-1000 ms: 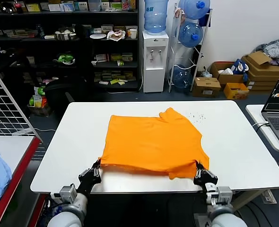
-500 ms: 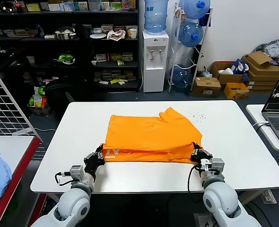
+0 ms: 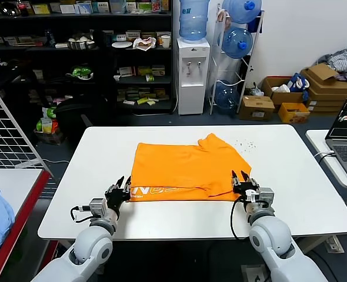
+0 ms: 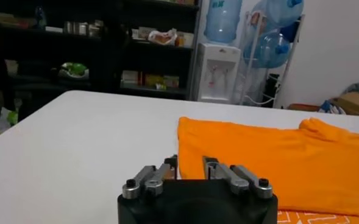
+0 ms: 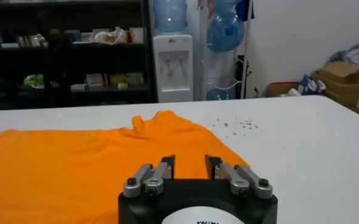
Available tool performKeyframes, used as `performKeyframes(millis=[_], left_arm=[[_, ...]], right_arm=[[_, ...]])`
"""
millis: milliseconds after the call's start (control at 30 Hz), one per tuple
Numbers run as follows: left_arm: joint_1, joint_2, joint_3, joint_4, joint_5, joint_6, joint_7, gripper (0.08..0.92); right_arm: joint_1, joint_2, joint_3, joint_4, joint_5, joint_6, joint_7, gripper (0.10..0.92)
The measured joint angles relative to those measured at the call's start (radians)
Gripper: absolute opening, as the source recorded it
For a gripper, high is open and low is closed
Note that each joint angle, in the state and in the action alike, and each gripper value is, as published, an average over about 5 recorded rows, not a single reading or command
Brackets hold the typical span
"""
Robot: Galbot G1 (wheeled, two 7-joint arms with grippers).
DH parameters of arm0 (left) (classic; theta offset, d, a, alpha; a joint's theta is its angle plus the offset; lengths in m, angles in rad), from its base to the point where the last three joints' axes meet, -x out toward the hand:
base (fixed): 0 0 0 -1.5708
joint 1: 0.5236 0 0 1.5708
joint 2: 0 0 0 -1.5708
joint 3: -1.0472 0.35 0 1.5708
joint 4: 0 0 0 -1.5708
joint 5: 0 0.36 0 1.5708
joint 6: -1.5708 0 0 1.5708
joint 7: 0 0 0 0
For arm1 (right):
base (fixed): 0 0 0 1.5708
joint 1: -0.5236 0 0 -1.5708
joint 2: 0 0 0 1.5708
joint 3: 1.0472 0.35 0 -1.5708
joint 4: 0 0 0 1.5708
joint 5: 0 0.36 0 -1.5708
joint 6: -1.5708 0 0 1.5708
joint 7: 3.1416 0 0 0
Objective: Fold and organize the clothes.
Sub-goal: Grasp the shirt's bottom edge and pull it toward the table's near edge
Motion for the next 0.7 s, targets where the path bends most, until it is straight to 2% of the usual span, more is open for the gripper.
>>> performKeyframes(millis=[367,533,700], left_arm=[[0.086,0.030,-0.021,-0.051,-0.016,0.022,0.011,0.727],[0.117,0.023,-0.017,-0.049,-0.017,0.025,0.023,0.869],[0.119,0.009,-0.004,-0.031,-0.020,0.031,0.028,0.919]], right_arm=[[-0.130,-0.076,0.074,0.022,-0.016,0.058,-0.088,0.885],[-0.172,-0.101,0.108,0.010,0.005,0.064,-0.133,0.919],[-0.182,-0.109,0.121,-0.013,0.031,0.060,-0.170,0.921]])
